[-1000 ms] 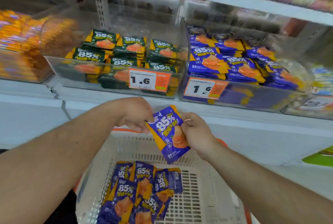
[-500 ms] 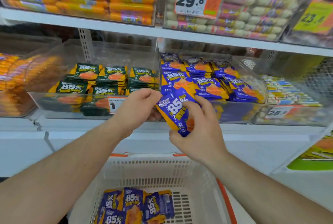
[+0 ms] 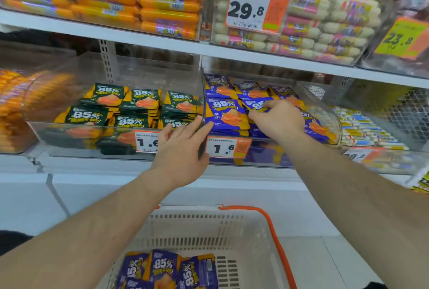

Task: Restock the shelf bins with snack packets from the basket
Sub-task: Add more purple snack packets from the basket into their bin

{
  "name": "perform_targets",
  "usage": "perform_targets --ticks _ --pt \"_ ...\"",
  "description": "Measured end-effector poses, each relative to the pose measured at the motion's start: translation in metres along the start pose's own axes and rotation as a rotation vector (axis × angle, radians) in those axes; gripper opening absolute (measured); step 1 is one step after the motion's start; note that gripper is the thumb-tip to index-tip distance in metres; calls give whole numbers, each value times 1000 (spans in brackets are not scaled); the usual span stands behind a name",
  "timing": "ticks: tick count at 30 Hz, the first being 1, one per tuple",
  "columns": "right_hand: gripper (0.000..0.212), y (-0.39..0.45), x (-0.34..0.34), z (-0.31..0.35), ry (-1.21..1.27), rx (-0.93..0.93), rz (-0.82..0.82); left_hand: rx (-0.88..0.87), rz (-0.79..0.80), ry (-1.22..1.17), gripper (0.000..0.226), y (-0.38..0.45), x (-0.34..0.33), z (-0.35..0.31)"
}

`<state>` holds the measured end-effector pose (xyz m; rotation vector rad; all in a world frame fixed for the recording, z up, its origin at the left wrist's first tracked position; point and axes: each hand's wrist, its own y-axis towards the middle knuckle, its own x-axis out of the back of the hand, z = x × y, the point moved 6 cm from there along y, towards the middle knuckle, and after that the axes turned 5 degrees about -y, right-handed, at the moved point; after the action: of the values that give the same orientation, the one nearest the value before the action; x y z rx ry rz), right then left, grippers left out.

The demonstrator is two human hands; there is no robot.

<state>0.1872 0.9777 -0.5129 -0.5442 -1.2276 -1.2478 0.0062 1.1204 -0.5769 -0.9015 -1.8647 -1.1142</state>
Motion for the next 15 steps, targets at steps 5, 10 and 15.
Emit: perform_targets --ticks 5,10,15 --pt "62 -4 -16 -2 -135 22 55 -9 17 20 72 1 0 2" --pt "61 -6 -19 -6 -166 44 84 3 6 21 72 0 -2 1" --pt "59 -10 -20 -5 -213 59 123 -9 4 1 71 0 -1 0"
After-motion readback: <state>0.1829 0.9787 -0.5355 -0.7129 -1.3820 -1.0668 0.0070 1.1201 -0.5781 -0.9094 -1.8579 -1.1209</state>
